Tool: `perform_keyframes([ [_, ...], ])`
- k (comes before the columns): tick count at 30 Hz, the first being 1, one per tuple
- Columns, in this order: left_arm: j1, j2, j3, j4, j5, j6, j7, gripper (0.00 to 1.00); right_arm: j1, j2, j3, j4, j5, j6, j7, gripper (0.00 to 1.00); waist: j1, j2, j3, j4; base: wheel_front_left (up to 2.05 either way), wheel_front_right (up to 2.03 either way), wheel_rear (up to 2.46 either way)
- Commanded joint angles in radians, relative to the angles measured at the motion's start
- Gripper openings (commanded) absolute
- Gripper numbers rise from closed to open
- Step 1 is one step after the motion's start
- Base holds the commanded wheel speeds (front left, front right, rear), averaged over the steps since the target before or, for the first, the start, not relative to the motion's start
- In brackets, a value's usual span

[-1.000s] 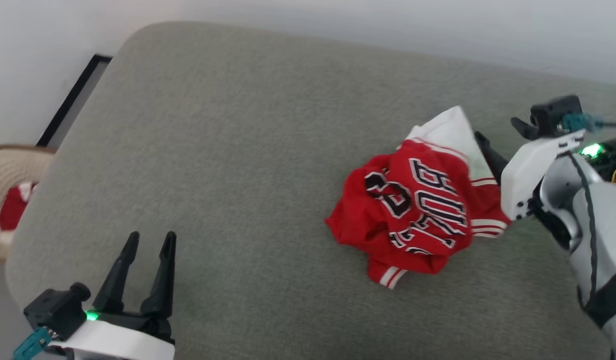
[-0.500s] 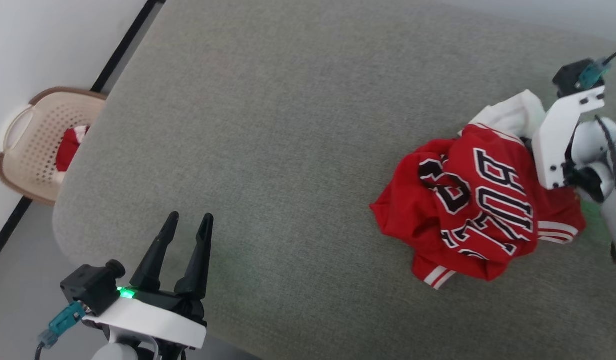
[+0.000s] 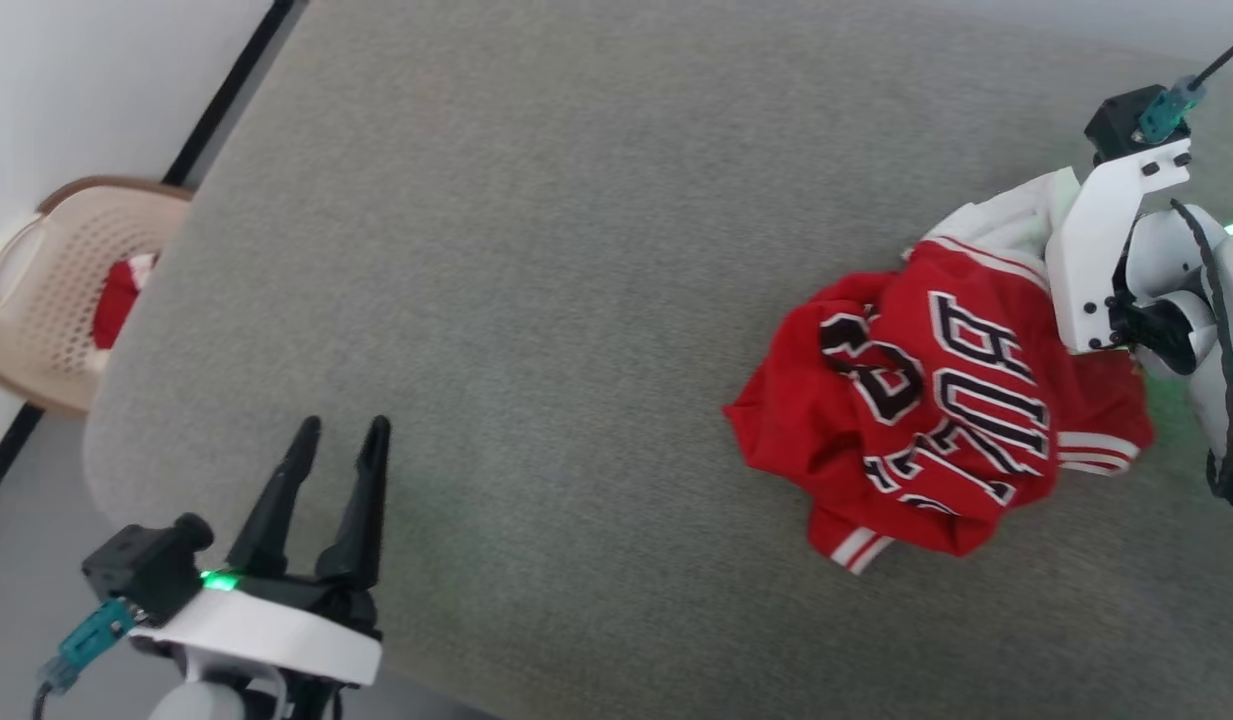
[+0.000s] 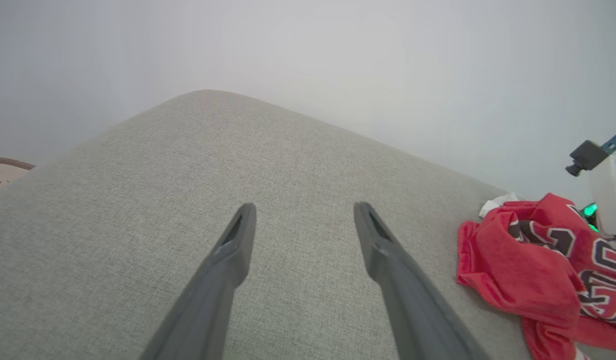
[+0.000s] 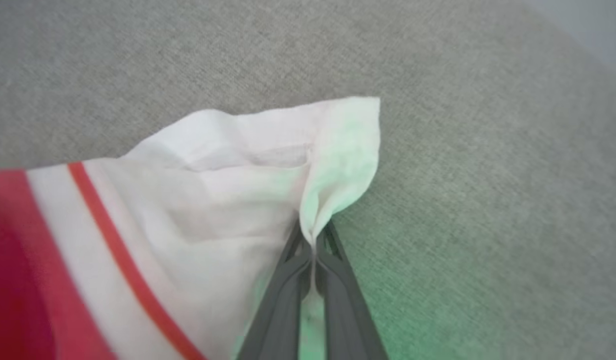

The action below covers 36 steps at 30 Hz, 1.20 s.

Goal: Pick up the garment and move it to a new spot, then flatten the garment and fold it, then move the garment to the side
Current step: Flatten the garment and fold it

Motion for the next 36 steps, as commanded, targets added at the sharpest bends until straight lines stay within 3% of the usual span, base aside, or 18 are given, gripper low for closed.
perform_keyframes([
  [1,0.012,0.010,0.011,-0.005,-0.004,-0.004,-0.002,1.00,0.024,-0.019,0.017,-0.025,0.016,-0.003,-0.004,0.00,0.0000,0.0000,-0.023,-0.040,0.00,0.00,0.00],
  [4,0.028,0.026,0.028,-0.010,-0.001,-0.004,-0.002,1.00,0.037,-0.045,0.053,-0.109,0.042,-0.003,0.002,0.00,0.0000,0.0000,-0.041,-0.082,0.00,0.00,0.00],
  [10,0.040,0.041,0.053,-0.018,0.002,-0.004,-0.002,1.00,0.092,-0.108,0.029,-0.213,0.092,-0.003,0.031,0.00,0.0000,0.0000,-0.069,-0.143,0.00,0.00,0.00],
  [20,0.067,0.072,0.070,-0.030,-0.008,-0.004,-0.002,1.00,0.323,-0.169,-0.192,-0.394,0.102,-0.003,0.221,0.00,0.0000,0.0000,-0.102,-0.214,0.00,0.00,0.00],
  [24,0.061,0.084,0.062,-0.030,-0.017,-0.004,-0.002,1.00,0.464,-0.143,-0.326,-0.485,0.057,-0.003,0.305,0.00,0.0000,0.0000,-0.107,-0.219,0.00,0.00,0.00],
  [29,0.034,0.102,0.035,-0.028,-0.035,-0.004,-0.002,1.00,0.600,-0.054,-0.463,-0.587,-0.029,-0.002,0.302,0.00,0.0000,0.0000,-0.107,-0.218,0.00,0.00,0.00],
  [30,0.028,0.105,0.028,-0.026,-0.039,-0.004,-0.002,1.00,0.618,-0.029,-0.486,-0.595,-0.045,-0.002,0.300,0.09,0.0000,0.0000,-0.108,-0.218,0.00,0.00,0.00],
  [31,0.021,0.112,0.017,-0.025,-0.045,-0.004,-0.002,1.00,0.631,-0.010,-0.498,-0.604,-0.065,-0.002,0.291,0.40,0.0000,0.0000,-0.109,-0.219,0.00,0.00,0.00],
  [32,0.015,0.121,0.003,-0.023,-0.053,-0.004,-0.002,1.00,0.641,0.009,-0.510,-0.607,-0.081,-0.002,0.286,0.79,0.0000,0.0000,-0.112,-0.221,0.00,0.00,0.00],
  [33,0.008,0.134,-0.009,-0.019,-0.061,-0.004,-0.002,1.00,0.650,0.031,-0.523,-0.608,-0.093,-0.002,0.287,1.00,0.0000,0.0000,-0.115,-0.223,0.00,0.00,0.00],
  [36,-0.026,0.173,-0.064,-0.015,-0.108,-0.004,0.000,1.00,0.659,0.072,-0.555,-0.625,-0.135,-0.002,0.273,1.00,0.0000,0.0000,-0.126,-0.236,0.00,0.00,0.00],
])
